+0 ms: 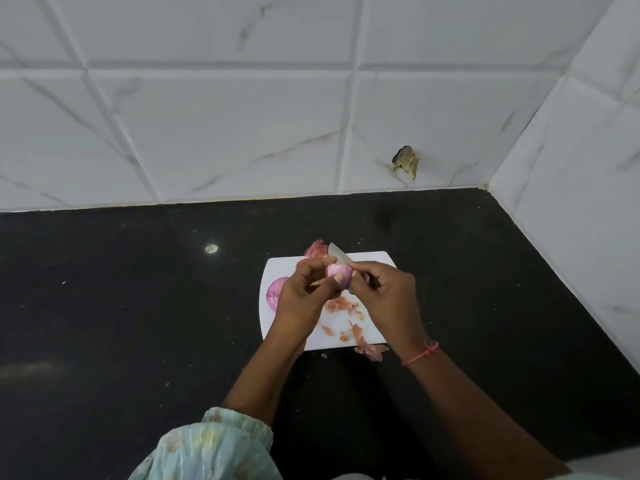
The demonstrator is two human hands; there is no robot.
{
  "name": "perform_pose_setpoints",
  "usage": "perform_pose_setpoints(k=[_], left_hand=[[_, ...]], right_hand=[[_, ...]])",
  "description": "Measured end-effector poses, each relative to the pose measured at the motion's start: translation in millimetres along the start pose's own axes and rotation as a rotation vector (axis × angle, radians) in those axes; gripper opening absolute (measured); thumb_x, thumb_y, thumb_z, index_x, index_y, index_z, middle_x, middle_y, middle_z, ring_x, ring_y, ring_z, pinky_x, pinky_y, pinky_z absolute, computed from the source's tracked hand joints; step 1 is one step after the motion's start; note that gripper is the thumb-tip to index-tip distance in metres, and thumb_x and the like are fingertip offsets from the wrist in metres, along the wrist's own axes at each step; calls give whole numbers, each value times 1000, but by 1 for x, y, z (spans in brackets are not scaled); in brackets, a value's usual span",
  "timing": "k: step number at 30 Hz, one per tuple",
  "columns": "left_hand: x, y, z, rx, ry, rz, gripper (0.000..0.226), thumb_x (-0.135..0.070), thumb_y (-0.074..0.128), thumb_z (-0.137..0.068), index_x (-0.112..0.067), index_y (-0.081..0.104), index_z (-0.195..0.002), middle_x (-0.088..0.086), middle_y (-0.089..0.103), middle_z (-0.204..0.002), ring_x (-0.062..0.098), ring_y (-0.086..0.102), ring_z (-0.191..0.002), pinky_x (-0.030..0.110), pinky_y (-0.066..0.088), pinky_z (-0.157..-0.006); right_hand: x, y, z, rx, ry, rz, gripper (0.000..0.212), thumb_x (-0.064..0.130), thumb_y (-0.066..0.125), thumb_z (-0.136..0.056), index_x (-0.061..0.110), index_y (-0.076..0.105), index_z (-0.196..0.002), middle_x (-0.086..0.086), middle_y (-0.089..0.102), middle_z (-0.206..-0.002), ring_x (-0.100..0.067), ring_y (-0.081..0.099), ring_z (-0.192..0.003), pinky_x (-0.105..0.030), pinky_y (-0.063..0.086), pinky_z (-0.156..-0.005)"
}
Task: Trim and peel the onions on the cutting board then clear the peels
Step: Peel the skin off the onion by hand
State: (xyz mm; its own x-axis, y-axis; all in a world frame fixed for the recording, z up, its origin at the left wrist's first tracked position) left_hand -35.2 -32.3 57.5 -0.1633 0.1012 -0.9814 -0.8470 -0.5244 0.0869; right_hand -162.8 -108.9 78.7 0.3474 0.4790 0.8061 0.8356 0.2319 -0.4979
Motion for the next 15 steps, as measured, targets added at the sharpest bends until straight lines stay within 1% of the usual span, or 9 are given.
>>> perform_pose_setpoints(k=[2,3,5,6,8,10,12,14,15], left_hand=[[0,2,1,28,-29,38,37,-41,75,-86,-24,69,-119,-3,76,-111,16,73,-102,38,57,-96],[1,3,1,33,-51,59,35,-39,73,-89,-23,68,-120,-1,76,-110,17,73,-103,40,57,-97],[5,3,0,8,-114,78,29,-37,63,-96,-23,69,-121,1,76,-110,20,73,-103,45,55,-100],[7,3,0,0,-151,98,30,-37,56,-98,-22,69,-121,3,76,-109,21,73,-103,47,54,-101],[7,4,0,14,-191,151,30,-35,52,-103,-19,69,-122,5,77,-108,21,73,-103,45,54,-101],[3,7,1,52,-187,189,30,-34,57,-101,-19,67,-125,3,77,-109,20,73,-103,38,57,-96],[1,9,1,59,-213,263,30,-30,63,-99,-18,66,-126,3,77,-111,20,74,-103,34,58,-91],[1,8,0,52,-234,335,30,-24,65,-97,-14,66,-126,7,75,-115,23,72,-106,36,57,-94],[1,8,0,53,-243,372,31,-20,66,-96,-10,66,-125,10,74,-117,24,71,-109,36,56,-97]], right_hand=[[-1,-1,0,-41,19,-38,11,10,71,-86,13,77,-95,6,74,-84,-5,68,-80,-18,55,-72],[-2,-1,0,-51,26,-55,11,8,71,-85,13,77,-94,7,74,-85,-5,69,-81,-19,56,-73],[-2,0,-1,-46,49,-77,13,6,71,-85,12,76,-95,6,73,-89,-4,68,-85,-17,55,-76],[-1,1,-2,-32,68,-93,13,5,70,-86,13,76,-95,7,73,-91,-2,67,-87,-16,54,-77],[0,3,-2,2,100,-127,14,6,67,-88,15,74,-96,11,71,-91,-1,66,-89,-13,53,-77],[1,5,-2,19,157,-194,15,7,65,-90,19,73,-94,13,71,-91,-2,67,-88,-13,53,-76],[1,4,-3,24,223,-272,18,9,63,-92,25,71,-89,13,72,-87,-3,68,-85,-13,52,-73],[-1,4,-4,42,270,-310,13,16,64,-93,27,70,-88,15,71,-85,-5,67,-85,-11,50,-70],[-1,4,-4,75,271,-311,5,23,67,-91,27,70,-92,14,71,-88,-5,66,-88,-11,50,-72]])
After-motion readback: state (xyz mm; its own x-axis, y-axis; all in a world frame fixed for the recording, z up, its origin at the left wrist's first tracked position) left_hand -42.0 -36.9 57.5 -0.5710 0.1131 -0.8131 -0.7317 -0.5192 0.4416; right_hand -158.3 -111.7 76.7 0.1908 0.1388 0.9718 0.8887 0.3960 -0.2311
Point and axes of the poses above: each hand's wrist, its own z-axis away from the middle knuckle, its own y-axis out of the palm, x = y × z, the point moved 2 cm from there along -z, towards the middle knuckle
